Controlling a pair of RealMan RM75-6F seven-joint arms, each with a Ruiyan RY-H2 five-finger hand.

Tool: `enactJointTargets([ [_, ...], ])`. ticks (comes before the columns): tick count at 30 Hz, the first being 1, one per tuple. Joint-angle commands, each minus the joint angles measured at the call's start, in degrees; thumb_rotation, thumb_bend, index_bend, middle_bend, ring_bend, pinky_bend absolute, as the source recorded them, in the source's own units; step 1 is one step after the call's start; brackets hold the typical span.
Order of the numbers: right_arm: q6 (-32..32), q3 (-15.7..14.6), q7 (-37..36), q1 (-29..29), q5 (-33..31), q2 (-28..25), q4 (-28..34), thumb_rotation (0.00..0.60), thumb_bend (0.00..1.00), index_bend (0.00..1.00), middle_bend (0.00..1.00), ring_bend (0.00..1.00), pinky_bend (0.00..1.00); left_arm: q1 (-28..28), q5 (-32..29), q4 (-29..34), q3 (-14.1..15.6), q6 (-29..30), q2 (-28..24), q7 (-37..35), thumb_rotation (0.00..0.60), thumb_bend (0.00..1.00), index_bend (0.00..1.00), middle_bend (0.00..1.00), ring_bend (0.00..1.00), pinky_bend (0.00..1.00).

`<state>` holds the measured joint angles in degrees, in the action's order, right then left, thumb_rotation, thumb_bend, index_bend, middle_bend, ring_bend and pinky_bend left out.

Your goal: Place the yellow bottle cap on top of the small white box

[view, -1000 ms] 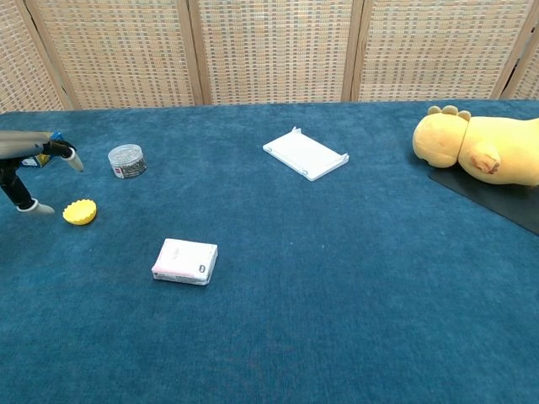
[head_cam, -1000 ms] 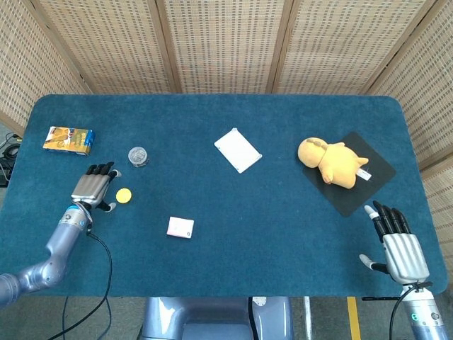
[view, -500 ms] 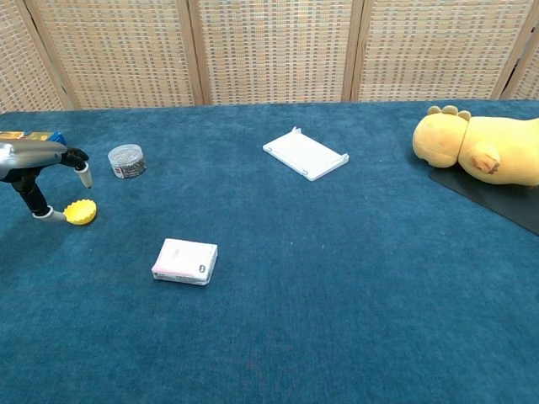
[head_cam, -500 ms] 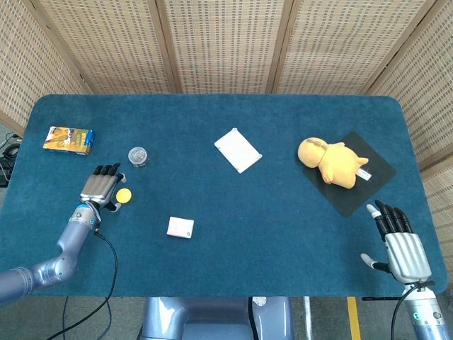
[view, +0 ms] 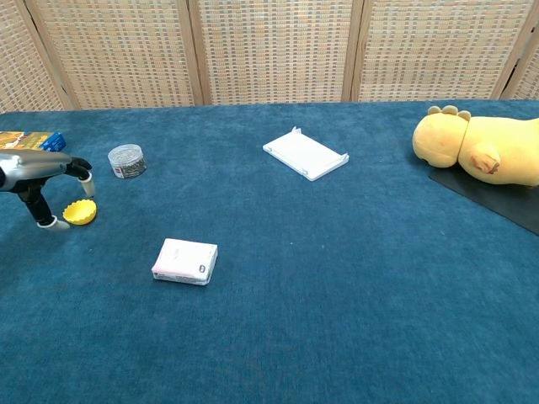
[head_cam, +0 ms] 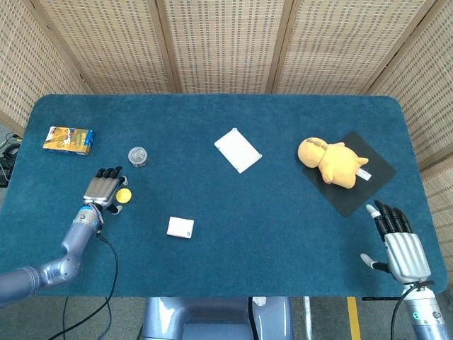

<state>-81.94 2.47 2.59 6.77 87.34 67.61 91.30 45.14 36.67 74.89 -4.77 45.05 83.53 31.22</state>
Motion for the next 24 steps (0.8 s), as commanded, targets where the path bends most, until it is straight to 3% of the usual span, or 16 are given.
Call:
enactJointTargets([
  [1, 0.01, 0.00, 0.06, 0.02, 0.01, 0.03, -0.01, 0.600, 0.00, 0.05, 0.00, 0.00, 0.04, 0.22, 0.11, -0.29, 0.19, -0.17, 0.42, -0.07, 0.600, 0.28, 0.28, 0.00, 0.00, 0.00],
  [11, -0.77, 0.09, -0.28, -0.16, 0.32, 0.17, -0.21, 0.600, 0.00, 0.05, 0.00, 0.00, 0.04, 0.32, 0.83, -0.02, 0.72, 0.84, 1.29, -0.41, 0.600, 0.38, 0.41, 0.00, 0.00, 0.00],
  [24, -1.18, -0.01, 0.07, -0.30, 0.65, 0.29, -0.04, 0.600, 0.00, 0.05, 0.00, 0.00, 0.04, -0.76, 2.78, 1.21, 1.25, 1.48, -0.31, -2.43, 0.600, 0.38, 0.42, 0.00, 0.00, 0.00],
])
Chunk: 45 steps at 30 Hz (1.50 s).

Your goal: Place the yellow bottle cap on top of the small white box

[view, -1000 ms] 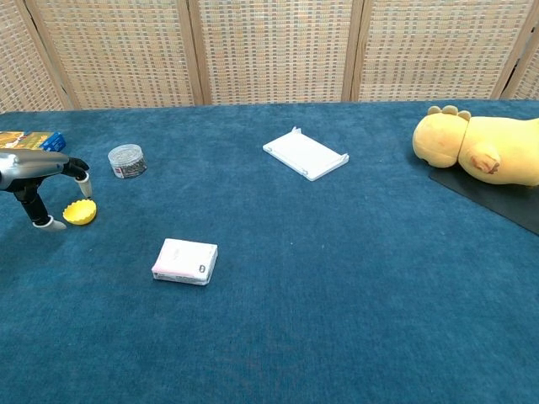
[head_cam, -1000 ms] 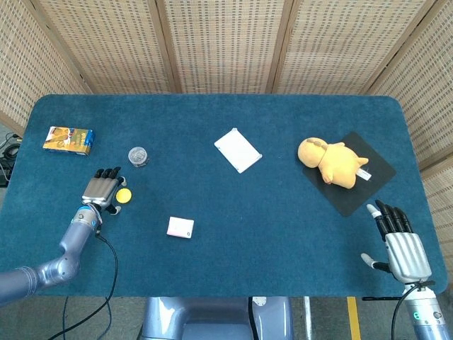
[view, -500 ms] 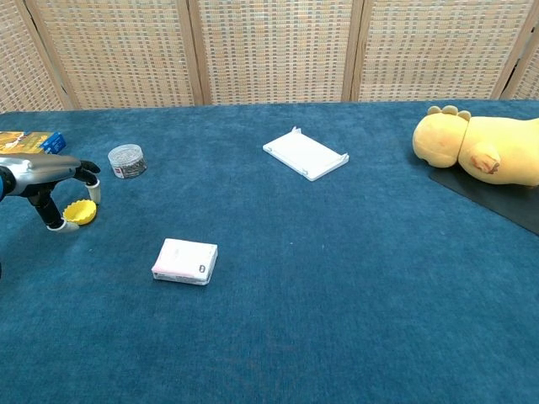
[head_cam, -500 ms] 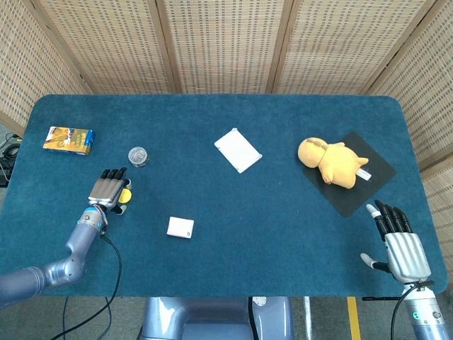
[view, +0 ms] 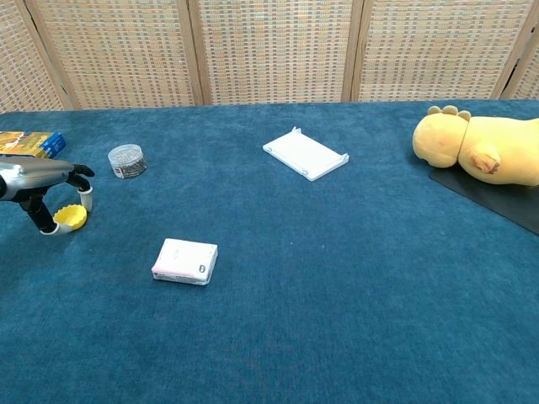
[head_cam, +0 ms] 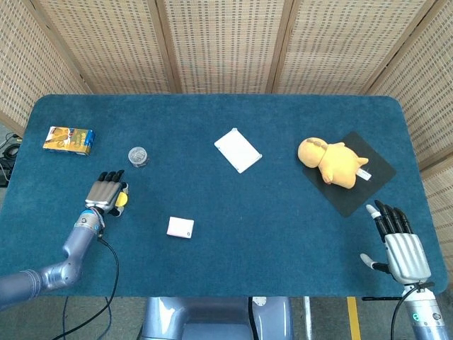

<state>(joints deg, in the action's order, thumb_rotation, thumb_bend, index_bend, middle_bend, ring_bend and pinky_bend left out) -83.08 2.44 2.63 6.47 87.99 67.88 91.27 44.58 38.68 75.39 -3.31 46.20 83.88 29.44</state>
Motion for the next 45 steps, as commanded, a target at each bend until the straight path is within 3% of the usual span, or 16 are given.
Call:
enactJointTargets([
  [1, -0.03, 0.05, 0.00, 0.01, -0.04, 0.03, 0.00, 0.600, 0.00, 0.05, 0.00, 0.00, 0.04, -0.24, 1.37, 1.53, -0.56, 0.70, -1.31, -1.09, 0.600, 0.38, 0.42, 0.00, 0.00, 0.00],
  [16, -0.02, 0.17, -0.52, -0.04, -0.31, -0.37, 0.19, 0.600, 0.00, 0.05, 0.00, 0.00, 0.04, 0.89, 8.06, 15.88, -2.24, 5.57, -7.51, 0.20, 0.600, 0.39, 0.42, 0.00, 0.00, 0.00],
  [26, -0.25, 0.36, -1.43, -0.15, -0.46, -0.78, 0.23, 0.600, 0.00, 0.05, 0.00, 0.00, 0.04, 3.65, 11.02, 25.30, -0.49, 7.78, -3.88, 7.27, 0.600, 0.39, 0.42, 0.00, 0.00, 0.00],
  [35, -0.55, 0.54, -2.32, -0.25, -0.50, -1.14, 0.20, 0.600, 0.00, 0.05, 0.00, 0.00, 0.04, 5.23, 9.80, 26.85, 1.46, 9.65, 0.88, 12.94, 0.600, 0.39, 0.41, 0.00, 0.00, 0.00],
  [45, -0.63, 0.58, -2.44, -0.27, -0.45, -1.11, 0.13, 0.600, 0.00, 0.05, 0.00, 0.00, 0.04, 5.93, 7.54, 26.66, 1.98, 10.74, 1.71, 14.66, 0.600, 0.39, 0.41, 0.00, 0.00, 0.00],
])
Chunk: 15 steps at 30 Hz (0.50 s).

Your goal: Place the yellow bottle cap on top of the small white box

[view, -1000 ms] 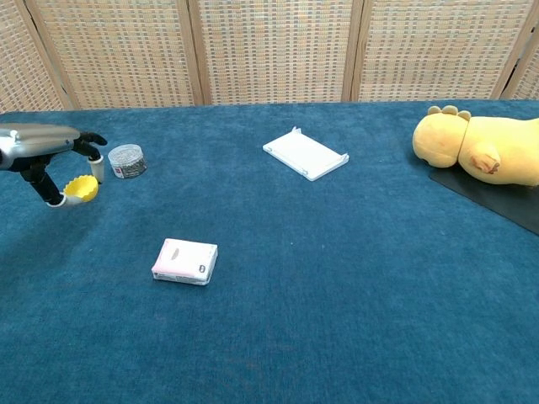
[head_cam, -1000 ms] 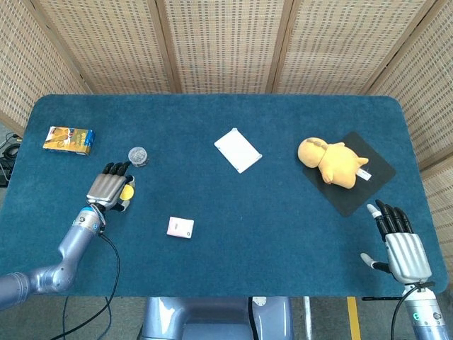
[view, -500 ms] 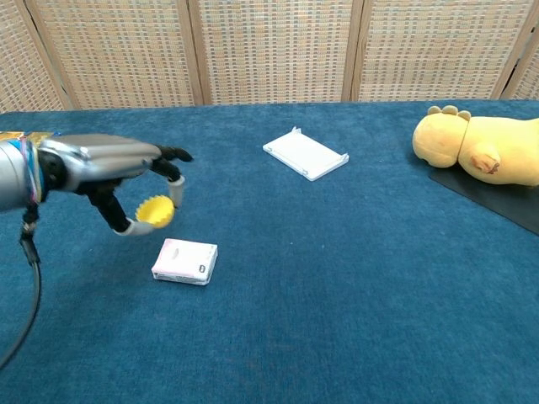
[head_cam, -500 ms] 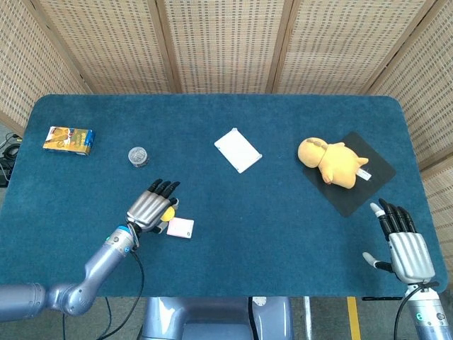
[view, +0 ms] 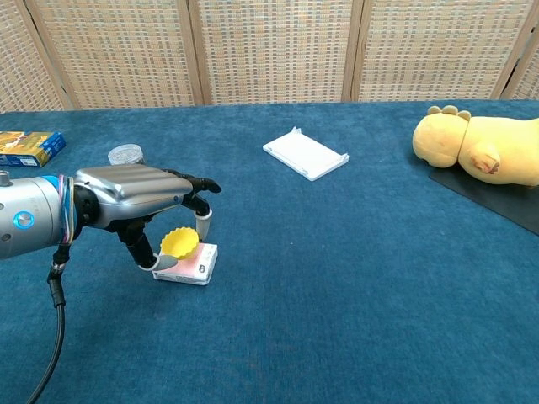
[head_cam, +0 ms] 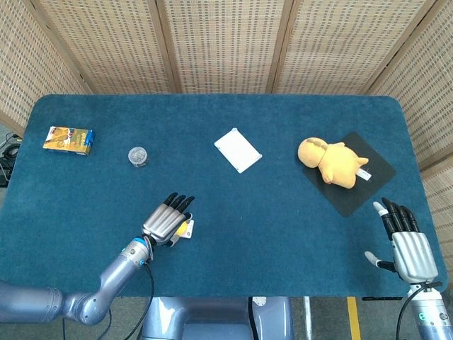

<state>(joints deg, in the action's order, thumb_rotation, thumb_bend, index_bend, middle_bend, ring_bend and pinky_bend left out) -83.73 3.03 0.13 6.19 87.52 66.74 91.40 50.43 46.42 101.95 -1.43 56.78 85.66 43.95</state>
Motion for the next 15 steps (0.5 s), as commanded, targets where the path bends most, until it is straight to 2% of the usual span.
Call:
enactJointTargets([
  [1, 0.05, -0.04, 0.14, 0.02, 0.03, 0.07, -0.01, 0.600, 0.00, 0.06, 0.00, 0.00, 0.04, 0.14, -0.38, 0.17, 0.15, 0.24, -0.10, 0.22, 0.600, 0.39, 0.41, 0.00, 0.00, 0.00],
  [12, -0.04, -0.04, 0.18, -0.03, 0.06, 0.09, 0.03, 0.600, 0.00, 0.05, 0.00, 0.00, 0.04, 0.73, -1.40, -0.90, 0.96, 1.08, 0.67, 1.92, 0.600, 0.38, 0.37, 0.00, 0.00, 0.00],
  [15, -0.01, -0.08, 0.27, 0.00, 0.16, 0.15, 0.03, 0.600, 0.00, 0.05, 0.00, 0.00, 0.04, 0.80, -1.62, -1.16, 0.98, 1.26, 0.87, 1.97, 0.600, 0.38, 0.28, 0.00, 0.00, 0.00],
])
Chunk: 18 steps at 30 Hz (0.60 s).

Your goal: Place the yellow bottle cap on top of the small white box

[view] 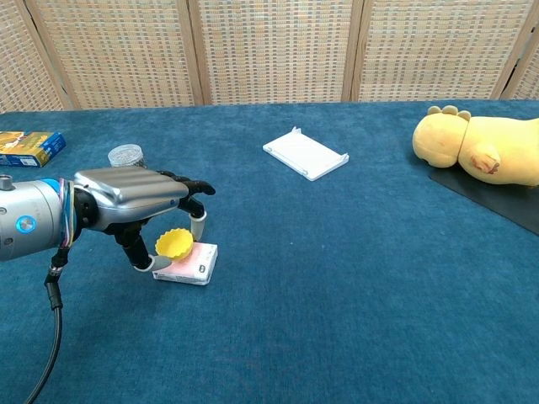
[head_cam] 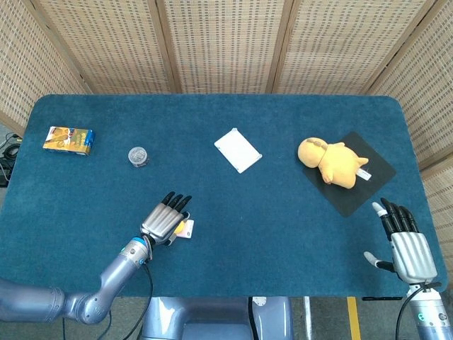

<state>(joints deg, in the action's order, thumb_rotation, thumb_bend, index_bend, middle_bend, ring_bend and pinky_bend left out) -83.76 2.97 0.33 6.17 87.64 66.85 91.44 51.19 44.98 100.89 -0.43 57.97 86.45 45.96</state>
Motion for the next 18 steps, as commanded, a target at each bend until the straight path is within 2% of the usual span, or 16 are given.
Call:
enactJointTargets([
  [1, 0.00, -0.04, 0.15, 0.02, 0.10, 0.06, -0.03, 0.600, 0.00, 0.05, 0.00, 0.00, 0.04, 0.06, -0.21, -0.17, -0.02, 0.10, 0.14, -0.09, 0.600, 0.38, 0.24, 0.00, 0.00, 0.00],
  [5, -0.07, -0.03, 0.16, -0.04, 0.04, 0.07, -0.05, 0.600, 0.00, 0.05, 0.00, 0.00, 0.04, -0.06, 0.22, -0.39, -0.03, 0.40, 0.13, -0.54, 0.600, 0.37, 0.16, 0.00, 0.00, 0.00],
  [10, -0.17, -0.08, 0.31, -0.05, 0.23, 0.17, -0.08, 0.600, 0.00, 0.05, 0.00, 0.00, 0.04, -0.39, 1.27, -0.44, -0.09, 0.49, -0.32, -1.83, 0.600, 0.36, 0.13, 0.00, 0.00, 0.00],
  [18, -0.03, -0.05, 0.19, -0.01, 0.12, 0.25, -0.33, 0.600, 0.00, 0.05, 0.00, 0.00, 0.04, -3.48, 8.14, 1.56, -1.28, 4.06, -3.69, -8.76, 0.600, 0.31, 0.05, 0.00, 0.00, 0.00],
])
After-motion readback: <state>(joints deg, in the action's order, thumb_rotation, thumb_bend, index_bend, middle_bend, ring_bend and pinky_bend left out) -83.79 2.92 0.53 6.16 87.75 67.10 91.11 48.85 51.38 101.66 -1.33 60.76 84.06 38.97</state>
